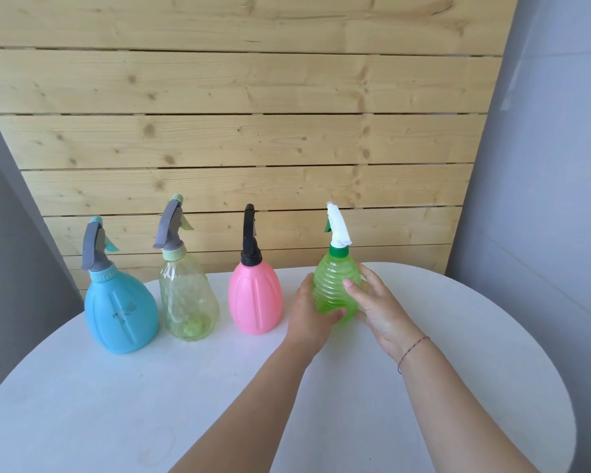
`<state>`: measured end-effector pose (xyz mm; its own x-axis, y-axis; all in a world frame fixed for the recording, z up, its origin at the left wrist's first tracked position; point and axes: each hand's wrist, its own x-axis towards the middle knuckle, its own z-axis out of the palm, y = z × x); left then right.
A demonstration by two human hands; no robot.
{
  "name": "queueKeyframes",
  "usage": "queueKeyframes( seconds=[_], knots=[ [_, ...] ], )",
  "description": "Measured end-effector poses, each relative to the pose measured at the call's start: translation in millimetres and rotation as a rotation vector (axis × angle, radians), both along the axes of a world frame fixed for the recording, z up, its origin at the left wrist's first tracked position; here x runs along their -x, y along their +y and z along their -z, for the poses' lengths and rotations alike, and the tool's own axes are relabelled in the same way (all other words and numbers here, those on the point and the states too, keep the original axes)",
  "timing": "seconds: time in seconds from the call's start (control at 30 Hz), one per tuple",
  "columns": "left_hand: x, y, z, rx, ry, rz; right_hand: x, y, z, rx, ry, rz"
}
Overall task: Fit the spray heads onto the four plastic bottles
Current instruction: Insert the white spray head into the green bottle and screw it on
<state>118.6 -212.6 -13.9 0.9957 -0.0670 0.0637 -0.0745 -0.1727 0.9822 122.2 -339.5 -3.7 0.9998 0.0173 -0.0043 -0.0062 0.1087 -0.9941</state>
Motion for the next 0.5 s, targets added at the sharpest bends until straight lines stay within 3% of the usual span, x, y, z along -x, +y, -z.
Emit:
queueKeyframes(
  seconds=[0.5],
  knots=[
    [2.2, 2.3, 7.7, -0.020, 0.039, 0.045, 0.5, 0.4, 6.7, 0.001, -0.005, 0.005]
  ],
)
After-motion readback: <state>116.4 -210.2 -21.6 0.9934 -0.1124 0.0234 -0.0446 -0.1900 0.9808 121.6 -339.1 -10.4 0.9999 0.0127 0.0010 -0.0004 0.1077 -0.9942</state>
